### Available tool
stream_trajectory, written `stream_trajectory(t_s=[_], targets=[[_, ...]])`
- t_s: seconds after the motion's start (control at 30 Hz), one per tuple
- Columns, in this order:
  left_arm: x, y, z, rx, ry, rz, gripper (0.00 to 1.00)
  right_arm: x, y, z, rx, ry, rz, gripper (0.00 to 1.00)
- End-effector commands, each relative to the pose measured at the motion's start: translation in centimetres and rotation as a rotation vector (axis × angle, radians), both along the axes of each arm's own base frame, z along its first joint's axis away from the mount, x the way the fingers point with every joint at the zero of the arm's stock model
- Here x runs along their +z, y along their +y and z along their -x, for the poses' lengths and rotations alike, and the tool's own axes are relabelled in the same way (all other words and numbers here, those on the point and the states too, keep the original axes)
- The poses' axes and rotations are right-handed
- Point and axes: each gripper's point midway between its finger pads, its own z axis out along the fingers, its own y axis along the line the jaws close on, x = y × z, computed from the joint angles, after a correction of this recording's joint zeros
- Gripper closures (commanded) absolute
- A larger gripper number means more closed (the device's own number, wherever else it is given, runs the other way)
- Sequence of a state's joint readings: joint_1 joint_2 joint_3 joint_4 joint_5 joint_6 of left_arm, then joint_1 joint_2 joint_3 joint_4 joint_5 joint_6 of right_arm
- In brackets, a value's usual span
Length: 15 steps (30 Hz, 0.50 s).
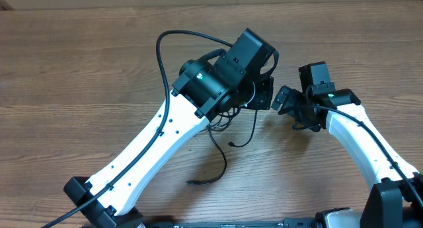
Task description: Untangle cables
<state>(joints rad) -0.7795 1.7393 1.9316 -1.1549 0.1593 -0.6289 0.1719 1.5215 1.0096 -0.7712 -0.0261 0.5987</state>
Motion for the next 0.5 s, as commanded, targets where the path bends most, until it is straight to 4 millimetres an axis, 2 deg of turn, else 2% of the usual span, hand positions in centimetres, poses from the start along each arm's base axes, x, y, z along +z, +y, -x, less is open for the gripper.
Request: stream_trajectory(t_s=[0.0,0.27,0.47], targets=[[-0.2,-0.2,-0.1,0.007,-0.003,-0.007,0.96,-0.1,-0.1,-0.2,-0.007,0.0,0.005,0.0],[-0.6,-0.3,-0.2,0.007,0.002,-0.013,0.96,-0.1,-0.1,-0.2,-0.007,0.0,0.005,0.0],[-1.8,-0.6,-0.5,0.005,0.026,-0.034,0.96,-0.1,-0.1,-0.2,-0.007,0.0,0.005,0.0]])
